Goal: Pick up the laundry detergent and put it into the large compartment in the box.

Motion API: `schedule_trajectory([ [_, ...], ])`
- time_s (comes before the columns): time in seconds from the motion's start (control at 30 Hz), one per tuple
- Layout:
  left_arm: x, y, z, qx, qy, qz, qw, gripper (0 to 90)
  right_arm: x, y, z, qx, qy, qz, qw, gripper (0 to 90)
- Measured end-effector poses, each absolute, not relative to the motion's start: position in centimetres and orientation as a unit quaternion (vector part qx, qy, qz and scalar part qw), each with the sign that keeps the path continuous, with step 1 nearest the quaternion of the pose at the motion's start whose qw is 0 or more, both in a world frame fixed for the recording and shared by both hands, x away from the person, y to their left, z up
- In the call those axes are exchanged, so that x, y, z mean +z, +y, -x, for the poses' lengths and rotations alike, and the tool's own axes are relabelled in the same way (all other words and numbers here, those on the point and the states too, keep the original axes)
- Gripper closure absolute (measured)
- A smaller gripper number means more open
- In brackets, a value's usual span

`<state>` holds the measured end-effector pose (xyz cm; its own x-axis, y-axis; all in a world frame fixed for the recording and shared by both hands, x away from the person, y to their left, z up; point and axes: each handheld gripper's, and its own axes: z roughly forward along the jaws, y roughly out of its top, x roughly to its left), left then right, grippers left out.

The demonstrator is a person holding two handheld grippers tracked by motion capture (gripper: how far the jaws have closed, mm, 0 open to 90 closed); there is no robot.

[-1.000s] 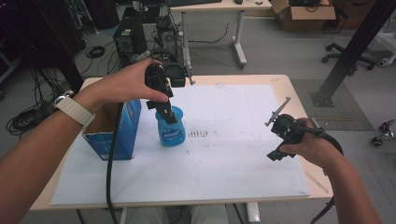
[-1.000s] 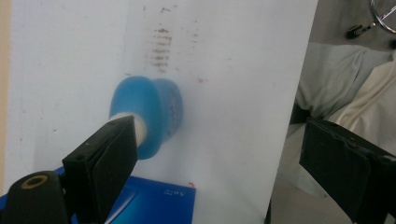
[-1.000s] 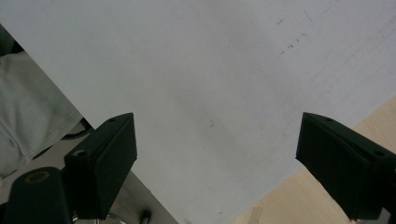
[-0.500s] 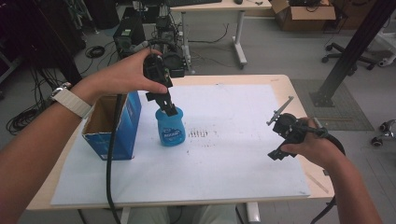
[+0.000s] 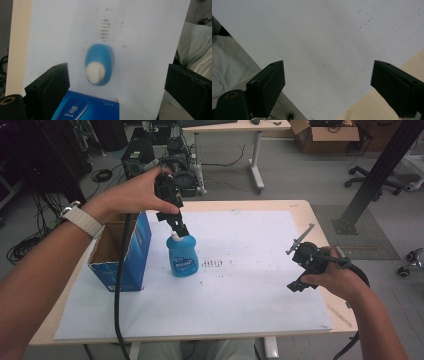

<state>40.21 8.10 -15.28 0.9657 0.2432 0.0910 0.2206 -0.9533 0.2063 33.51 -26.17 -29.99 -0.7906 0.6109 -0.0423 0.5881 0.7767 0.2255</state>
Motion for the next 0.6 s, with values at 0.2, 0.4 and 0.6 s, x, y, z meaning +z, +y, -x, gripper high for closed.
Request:
schedule_trajectory([
  [0.2,-15.7,8.4,-41.0,0.060,0.115,-0.986,0.101,6.1,-30.0,-26.3,-33.6,0.100,0.941,-0.319,0.059,11.8],
  [0.4,-16.1,8.7,-41.6,0.065,0.116,-0.985,0.106,6.3,-30.2,-26.2,-33.8,0.098,0.941,-0.320,0.057,11.6],
  [0.6,-16.9,8.8,-42.0,0.064,0.114,-0.985,0.112,6.7,-30.2,-26.2,-33.9,0.098,0.941,-0.318,0.058,11.5],
])
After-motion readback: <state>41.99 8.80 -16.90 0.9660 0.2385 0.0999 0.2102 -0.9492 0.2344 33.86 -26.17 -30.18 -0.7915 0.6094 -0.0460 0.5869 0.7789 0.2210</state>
